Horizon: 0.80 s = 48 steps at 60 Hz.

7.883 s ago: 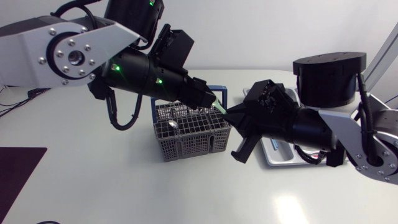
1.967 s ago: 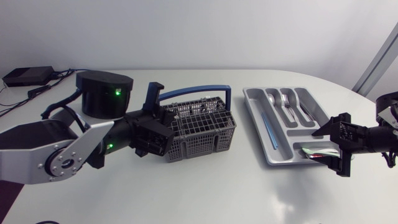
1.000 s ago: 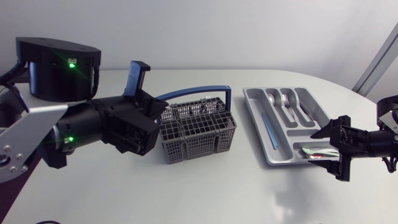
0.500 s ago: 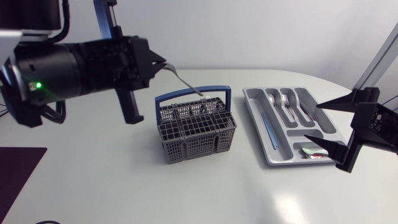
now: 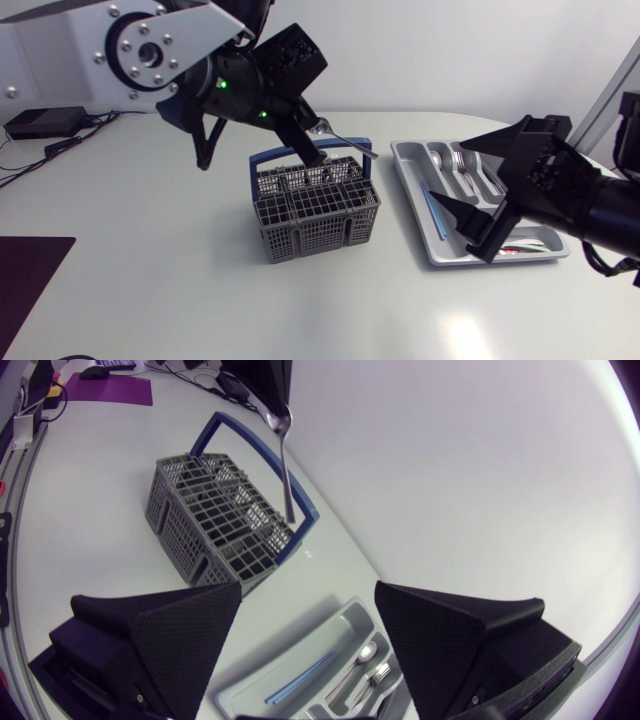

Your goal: Unload the cutlery basket into the drawer organizer.

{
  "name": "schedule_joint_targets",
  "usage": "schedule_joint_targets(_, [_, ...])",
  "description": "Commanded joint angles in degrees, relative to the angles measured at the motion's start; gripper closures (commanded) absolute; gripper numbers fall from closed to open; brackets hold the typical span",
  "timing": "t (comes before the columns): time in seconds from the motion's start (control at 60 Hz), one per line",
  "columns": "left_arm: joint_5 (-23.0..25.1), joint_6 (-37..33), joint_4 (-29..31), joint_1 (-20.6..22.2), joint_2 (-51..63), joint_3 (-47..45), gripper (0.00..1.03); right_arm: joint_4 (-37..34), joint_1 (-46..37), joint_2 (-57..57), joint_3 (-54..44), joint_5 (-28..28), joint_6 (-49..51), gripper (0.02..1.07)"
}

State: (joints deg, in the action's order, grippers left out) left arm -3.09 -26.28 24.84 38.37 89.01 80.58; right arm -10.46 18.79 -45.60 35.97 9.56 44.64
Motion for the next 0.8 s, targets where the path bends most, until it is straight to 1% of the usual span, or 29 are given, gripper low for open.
schedule_joint_targets(0.0, [1.25, 5.63, 1.53, -0.14, 2.57, 4.24, 1.0, 2.55, 6.35, -2.47, -0.9, -4.82, -4.48, 0.13])
schedule_joint_targets(0.05, [2.74, 7.21, 3.11, -0.05, 3.8, 5.82, 1.0, 4.39, 8.99, -4.67, -0.55, -7.54, -5.36, 0.14])
schedule_joint_targets(0.1, [3.88, 8.97, 4.69, -0.23, 5.29, 7.49, 1.0, 6.42, 10.92, -6.51, -0.55, -9.21, -5.62, 0.17])
schedule_joint_targets(0.183, [5.55, 9.94, 6.36, 0.13, 6.44, 8.72, 1.0, 9.67, 14.09, -10.73, -0.28, -13.25, -5.62, 0.18])
schedule_joint_targets(0.3, [5.55, 10.02, 7.15, 0.83, 6.96, 8.9, 1.0, 14.33, 16.11, -14.95, -0.11, -16.51, -4.3, 0.3])
schedule_joint_targets(0.367, [5.55, 10.11, 8.03, 1.09, 7.14, 9.25, 1.0, 16.0, 16.99, -16.8, 0.33, -18.44, -3.77, 0.31])
schedule_joint_targets(0.533, [5.64, 10.81, 9.44, 1.36, 7.58, 10.13, 1.0, 21.01, 19.53, -21.63, 1.74, -24.24, -1.93, 0.48])
schedule_joint_targets(0.6, [5.82, 11.25, 10.05, 1.62, 7.93, 10.39, 1.0, 23.38, 20.68, -23.39, 1.92, -26.44, -0.87, 0.48])
schedule_joint_targets(0.667, [5.91, 11.43, 10.14, 1.8, 8.02, 10.3, 1.0, 24.08, 21.64, -24.88, 2.53, -27.32, -0.87, 0.49])
schedule_joint_targets(0.733, [5.99, 11.43, 10.32, 1.88, 8.11, 10.39, 1.0, 24.96, 22.26, -26.11, 3.06, -28.11, -0.79, 0.58])
schedule_joint_targets(0.783, [6.08, 11.43, 10.76, 1.88, 8.19, 10.39, 1.0, 25.4, 22.43, -26.64, 3.41, -28.37, -0.61, 0.6])
